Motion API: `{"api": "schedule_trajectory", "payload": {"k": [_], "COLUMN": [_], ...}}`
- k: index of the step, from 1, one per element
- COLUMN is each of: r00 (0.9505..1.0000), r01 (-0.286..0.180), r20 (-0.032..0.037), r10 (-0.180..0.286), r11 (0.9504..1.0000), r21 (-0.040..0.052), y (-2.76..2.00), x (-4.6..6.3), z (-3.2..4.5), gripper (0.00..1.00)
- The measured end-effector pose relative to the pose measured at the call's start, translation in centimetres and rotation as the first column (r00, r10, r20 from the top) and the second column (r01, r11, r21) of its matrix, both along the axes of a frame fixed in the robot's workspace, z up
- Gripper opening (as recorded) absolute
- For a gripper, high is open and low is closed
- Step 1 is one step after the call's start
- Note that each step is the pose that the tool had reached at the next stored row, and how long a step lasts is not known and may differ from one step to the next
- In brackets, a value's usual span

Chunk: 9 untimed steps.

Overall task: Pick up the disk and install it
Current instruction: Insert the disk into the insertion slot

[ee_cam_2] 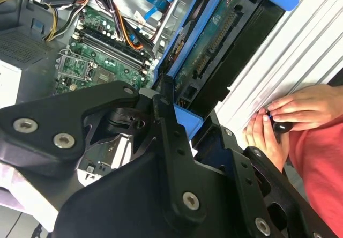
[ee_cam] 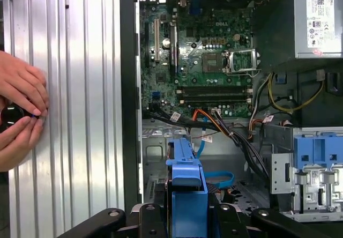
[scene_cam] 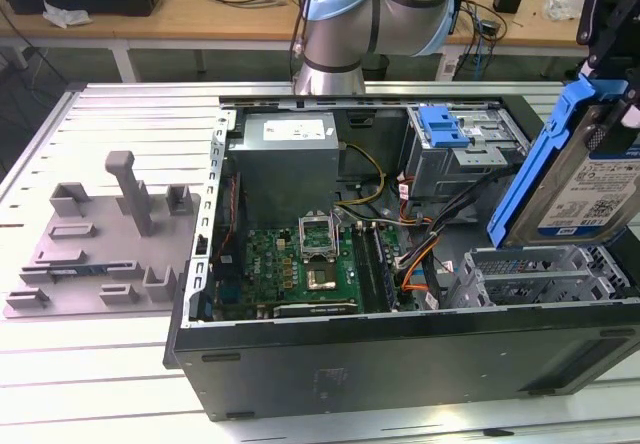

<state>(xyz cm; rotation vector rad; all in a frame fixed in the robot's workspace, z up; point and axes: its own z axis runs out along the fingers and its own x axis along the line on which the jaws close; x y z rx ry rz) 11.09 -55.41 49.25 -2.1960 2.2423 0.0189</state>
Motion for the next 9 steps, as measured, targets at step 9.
{"api": "schedule_trajectory", "payload": {"k": [9], "r00": [1.0], "r01": [0.0], "r20": [0.0], "r10": [0.0], "r11": [1.0], "r21": [0.0001], "y": [0.45], "x": [0.07], "z": [-0.33], "gripper": [0.36]}}
